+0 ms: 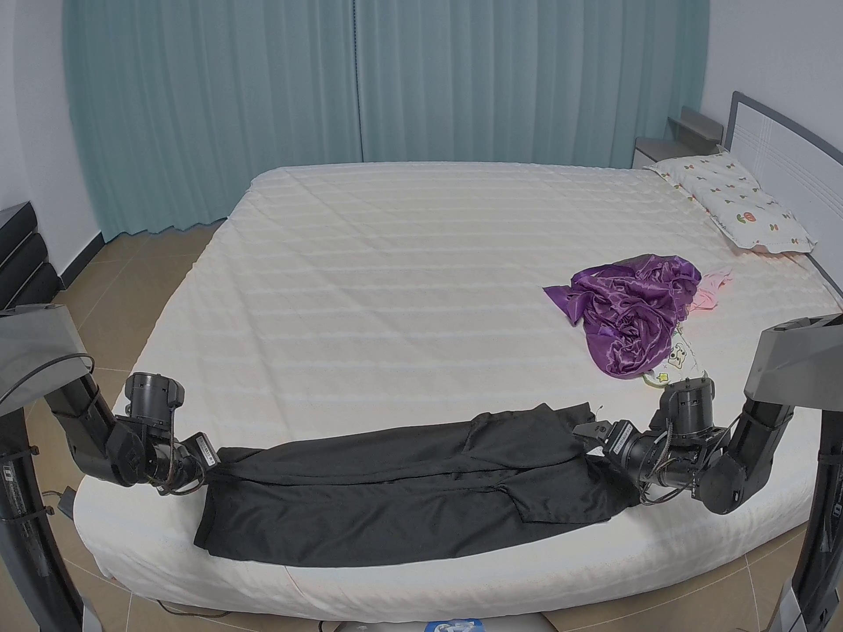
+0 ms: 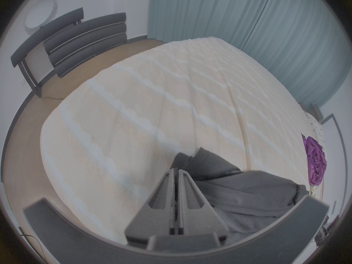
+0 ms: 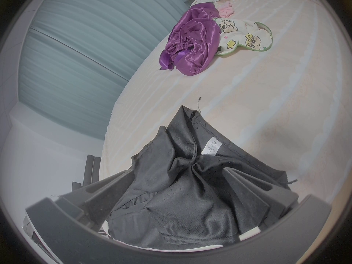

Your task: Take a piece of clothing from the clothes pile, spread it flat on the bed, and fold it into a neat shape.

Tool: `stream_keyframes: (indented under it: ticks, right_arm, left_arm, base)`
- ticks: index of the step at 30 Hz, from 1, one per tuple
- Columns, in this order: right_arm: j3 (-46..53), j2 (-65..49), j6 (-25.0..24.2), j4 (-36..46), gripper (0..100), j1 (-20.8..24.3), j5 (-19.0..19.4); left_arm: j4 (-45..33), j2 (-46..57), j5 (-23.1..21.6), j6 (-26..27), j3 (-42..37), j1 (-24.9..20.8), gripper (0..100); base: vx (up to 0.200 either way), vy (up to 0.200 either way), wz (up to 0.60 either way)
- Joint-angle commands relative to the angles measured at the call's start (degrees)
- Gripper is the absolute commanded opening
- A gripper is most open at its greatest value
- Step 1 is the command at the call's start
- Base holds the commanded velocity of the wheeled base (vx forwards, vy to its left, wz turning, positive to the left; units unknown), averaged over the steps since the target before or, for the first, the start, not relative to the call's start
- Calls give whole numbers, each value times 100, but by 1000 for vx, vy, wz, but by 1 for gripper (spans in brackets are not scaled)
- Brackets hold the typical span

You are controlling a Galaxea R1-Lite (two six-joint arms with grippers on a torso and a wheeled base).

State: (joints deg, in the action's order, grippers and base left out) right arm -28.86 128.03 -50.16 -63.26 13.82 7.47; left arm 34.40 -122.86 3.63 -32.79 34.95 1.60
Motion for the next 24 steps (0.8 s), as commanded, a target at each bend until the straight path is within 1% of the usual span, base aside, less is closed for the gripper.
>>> stream_keyframes:
  ticks: [1, 3, 5, 7, 8, 9, 13, 16, 20, 24]
  right_arm:
    - [-76, 3, -55, -2, 100, 6, 17]
    - [-94, -14, -81, 6, 100, 24, 17]
    - [-164, -138, -257, 68, 100, 252, -18]
    - [-226, -225, -327, 112, 100, 288, -35]
    - [-305, -419, -529, 323, 100, 331, -27]
    - [-331, -480, -626, 499, 100, 384, -27]
    - [-753, -472, -1145, 1184, 100, 516, -62]
    - [-894, -296, -1197, 1263, 100, 516, -62]
    - [-1175, 3, -1277, 1272, 100, 534, -114]
    - [-1377, 196, -1329, 1298, 100, 639, -281]
  left_arm:
    - [5, 183, -64, -8, -67, 7, 0]
    - [5, 218, -64, -8, -67, 7, 0]
    - [5, 271, -73, -43, -59, -1, 0]
    - [31, 271, -73, -52, -50, -1, 0]
    - [128, 262, -64, -61, -50, -1, 0]
    - [190, 262, -56, -61, -50, -1, 0]
    - [401, 253, -56, -131, -59, -1, 0]
    - [436, 253, -38, -254, -32, -1, 0]
    - [436, 262, -38, -280, -15, -1, 0]
    - [436, 245, -38, -280, -6, -1, 0]
  base:
    - [0, 0, 0]
    - [0, 0, 0]
    - [0, 0, 0]
    - [0, 0, 0]
    - [0, 0, 0]
    - [0, 0, 0]
    - [0, 0, 0]
    - [0, 0, 0]
    - [0, 0, 0]
    - [0, 0, 0]
